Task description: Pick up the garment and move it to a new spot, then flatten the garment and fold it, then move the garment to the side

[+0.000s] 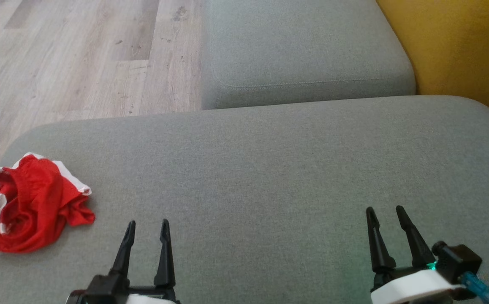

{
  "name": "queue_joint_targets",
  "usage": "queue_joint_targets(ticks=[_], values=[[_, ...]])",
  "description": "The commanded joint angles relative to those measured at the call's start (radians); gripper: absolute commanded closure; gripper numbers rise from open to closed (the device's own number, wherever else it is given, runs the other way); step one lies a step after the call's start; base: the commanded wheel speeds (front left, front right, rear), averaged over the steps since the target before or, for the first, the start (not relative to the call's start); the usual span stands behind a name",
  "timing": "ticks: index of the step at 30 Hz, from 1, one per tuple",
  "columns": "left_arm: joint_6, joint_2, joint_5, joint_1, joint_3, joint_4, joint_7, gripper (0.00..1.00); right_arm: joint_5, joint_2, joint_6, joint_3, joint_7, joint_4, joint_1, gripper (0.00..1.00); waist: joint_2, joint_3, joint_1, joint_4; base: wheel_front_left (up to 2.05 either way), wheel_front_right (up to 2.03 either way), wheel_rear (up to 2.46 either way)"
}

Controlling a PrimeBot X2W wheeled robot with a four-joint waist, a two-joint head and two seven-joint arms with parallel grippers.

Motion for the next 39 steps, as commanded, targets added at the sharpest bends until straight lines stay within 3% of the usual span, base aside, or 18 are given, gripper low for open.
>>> queue_joint_targets(ticks=[1,15,39], values=[[0.008,0.004,0.047,-0.031,0.017,-0.033,-0.019,0.00,-0.043,-0.009,-0.001,0.026,-0.019,-0.040,-0.018,0.00,0.0000,-0.002,-0.0001,0.000,0.00,0.00,0.00],[0.038,0.005,0.188,-0.019,0.004,-0.019,-0.058,0.00,-0.176,-0.010,-0.001,0.032,-0.058,-0.039,-0.009,0.00,0.0000,-0.009,-0.0001,-0.002,0.00,0.00,0.00],[0.032,0.005,0.185,-0.022,0.016,-0.014,-0.058,0.00,-0.188,-0.010,-0.001,0.047,-0.058,-0.039,-0.024,0.00,0.0000,0.017,-0.0001,0.016,0.00,0.00,0.00]])
